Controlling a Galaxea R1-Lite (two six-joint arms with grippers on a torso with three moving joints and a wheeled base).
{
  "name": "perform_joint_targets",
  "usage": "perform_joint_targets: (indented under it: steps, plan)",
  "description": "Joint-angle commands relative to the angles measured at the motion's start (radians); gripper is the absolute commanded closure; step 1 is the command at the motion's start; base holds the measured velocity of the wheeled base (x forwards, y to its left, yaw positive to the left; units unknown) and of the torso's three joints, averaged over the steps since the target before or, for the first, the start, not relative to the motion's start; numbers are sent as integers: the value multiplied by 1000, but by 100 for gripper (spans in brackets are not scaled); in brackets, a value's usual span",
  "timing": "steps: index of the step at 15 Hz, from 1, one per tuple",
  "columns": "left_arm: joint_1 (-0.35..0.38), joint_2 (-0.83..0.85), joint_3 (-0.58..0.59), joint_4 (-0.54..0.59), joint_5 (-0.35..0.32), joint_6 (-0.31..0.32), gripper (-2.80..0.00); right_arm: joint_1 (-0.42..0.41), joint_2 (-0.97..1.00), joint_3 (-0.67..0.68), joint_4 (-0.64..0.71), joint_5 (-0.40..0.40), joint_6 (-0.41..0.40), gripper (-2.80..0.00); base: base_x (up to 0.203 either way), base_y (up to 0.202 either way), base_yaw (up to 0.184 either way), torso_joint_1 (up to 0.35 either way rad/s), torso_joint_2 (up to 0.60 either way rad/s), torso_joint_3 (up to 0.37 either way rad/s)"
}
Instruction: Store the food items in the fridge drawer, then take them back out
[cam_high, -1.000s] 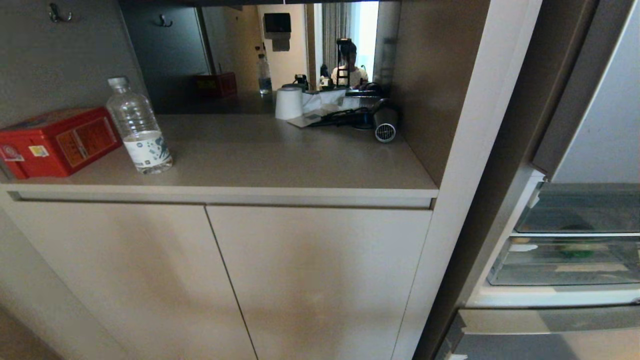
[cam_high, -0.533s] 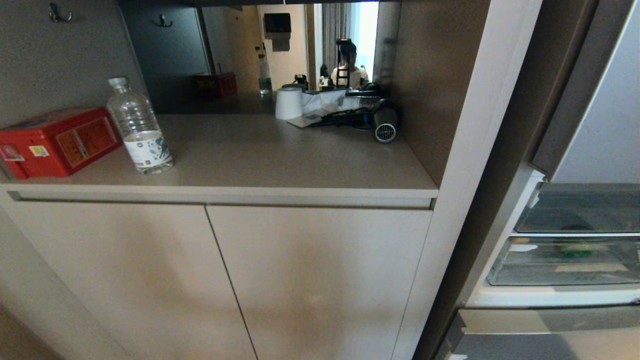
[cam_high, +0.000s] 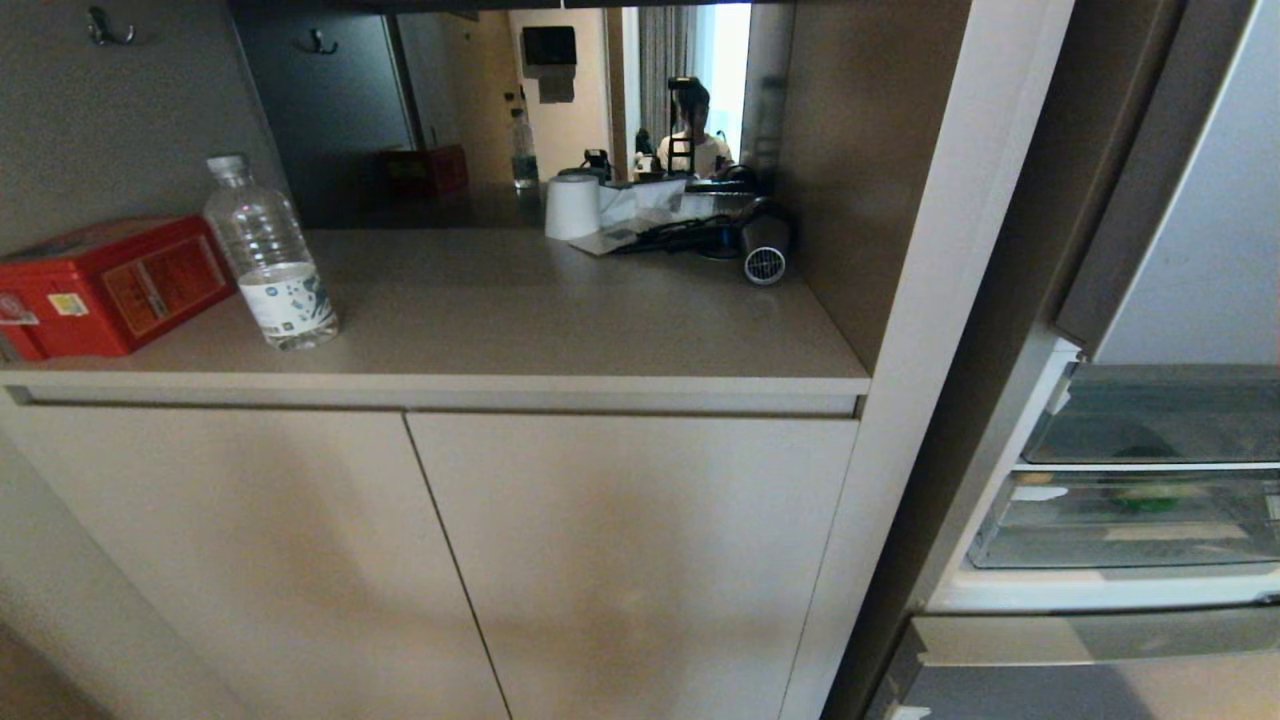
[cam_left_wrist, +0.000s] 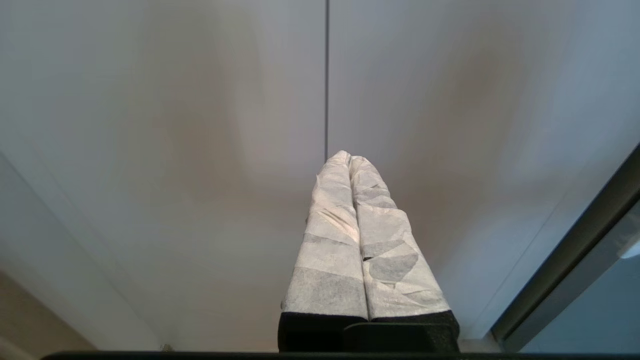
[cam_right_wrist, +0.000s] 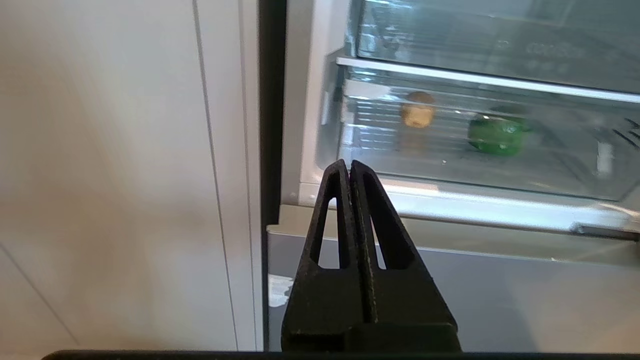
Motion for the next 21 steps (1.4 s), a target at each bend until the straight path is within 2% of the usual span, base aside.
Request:
perform_joint_targets:
  steps: [1,5,21]
  plan:
    - [0,0,0,0,0,-1,0,0,-3,32,-2,1,11,0,0,0,0,0,0,0]
    - [0,0,0,0,0,-1,0,0,-3,32,-7,-19,92,0,-3,6,-153,5,0,1]
    - [0,0,0,0,0,-1,0,0,-3,32,-7,-24,93,0,-1,7,-175,3,2,3]
